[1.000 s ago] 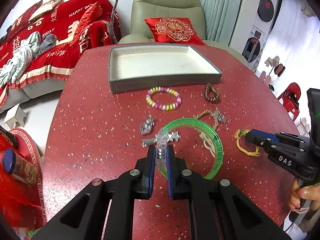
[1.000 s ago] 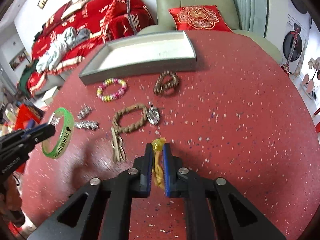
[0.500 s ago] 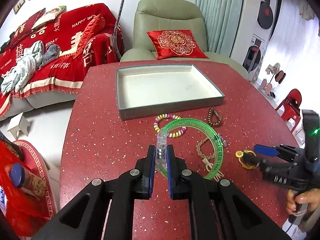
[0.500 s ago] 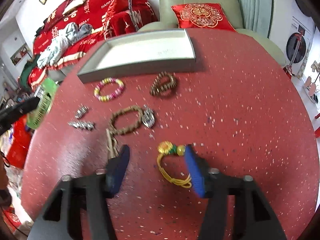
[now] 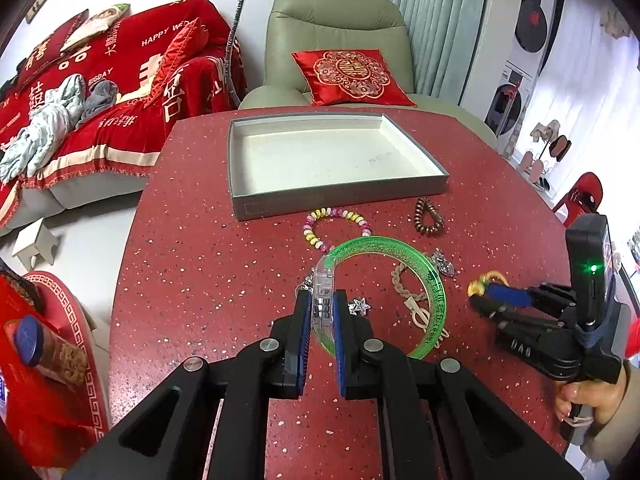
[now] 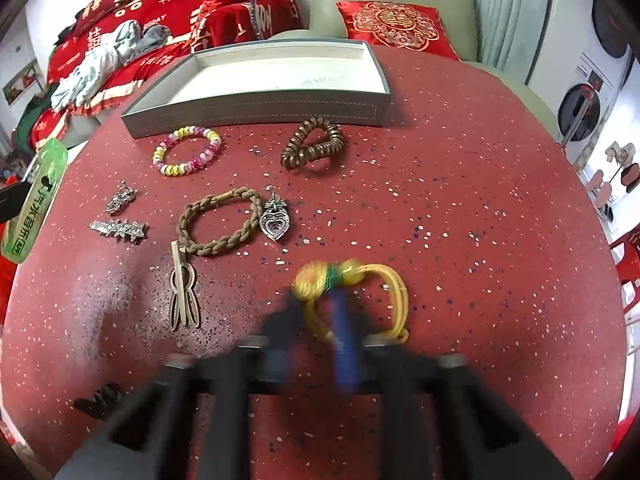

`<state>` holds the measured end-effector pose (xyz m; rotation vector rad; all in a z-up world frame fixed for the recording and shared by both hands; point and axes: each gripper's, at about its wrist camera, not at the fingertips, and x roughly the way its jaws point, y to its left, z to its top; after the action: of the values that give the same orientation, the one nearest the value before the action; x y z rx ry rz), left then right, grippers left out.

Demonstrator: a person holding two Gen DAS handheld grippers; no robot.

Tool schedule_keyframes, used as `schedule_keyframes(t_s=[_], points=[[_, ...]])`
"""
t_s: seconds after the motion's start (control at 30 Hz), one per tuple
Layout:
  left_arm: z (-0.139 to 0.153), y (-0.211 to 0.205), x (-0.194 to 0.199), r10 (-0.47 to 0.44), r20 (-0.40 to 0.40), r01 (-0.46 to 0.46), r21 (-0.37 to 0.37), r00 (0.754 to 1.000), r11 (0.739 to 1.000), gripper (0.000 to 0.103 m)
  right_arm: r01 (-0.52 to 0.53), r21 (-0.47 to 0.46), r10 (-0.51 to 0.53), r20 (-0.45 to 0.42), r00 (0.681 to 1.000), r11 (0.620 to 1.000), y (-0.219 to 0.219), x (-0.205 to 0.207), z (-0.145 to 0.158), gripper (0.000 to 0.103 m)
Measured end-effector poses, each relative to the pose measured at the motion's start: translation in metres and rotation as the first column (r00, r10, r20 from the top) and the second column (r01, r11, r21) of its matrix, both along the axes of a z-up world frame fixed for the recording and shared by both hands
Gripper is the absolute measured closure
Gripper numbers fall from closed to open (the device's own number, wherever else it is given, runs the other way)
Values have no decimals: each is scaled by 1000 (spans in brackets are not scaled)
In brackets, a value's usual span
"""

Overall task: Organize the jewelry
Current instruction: 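Carry the yellow bracelet and green bangle into the gray tray with both tools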

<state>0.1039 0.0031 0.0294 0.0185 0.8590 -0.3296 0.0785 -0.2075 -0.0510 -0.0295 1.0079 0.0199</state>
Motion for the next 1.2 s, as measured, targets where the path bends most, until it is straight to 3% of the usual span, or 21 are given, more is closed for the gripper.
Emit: schedule_keyframes(t_s=[0.33,0.57,0.77,0.97,1.2], points=[[7,5,4,12,8,-12,-16,1000,1000,75,32,129,-40,56,998,991,-14,-6,27,99],[28,6,20,18,40,-17,-15,999,1000,75,6,190,-27,112,993,982,-17,8,64,100],[46,5,37,24,76,-24,-3,997,1000,75,6,229,-32,109,994,973,-24,21,78,100],[63,4,75,41,76,-40,-19,996,999,75,-25,264,-14,148,989,964,-21,62,107,100],[62,-9,134,81,88,-82,5,993,997,75,-53,301,3,165,986,952,-11,138,124,100]])
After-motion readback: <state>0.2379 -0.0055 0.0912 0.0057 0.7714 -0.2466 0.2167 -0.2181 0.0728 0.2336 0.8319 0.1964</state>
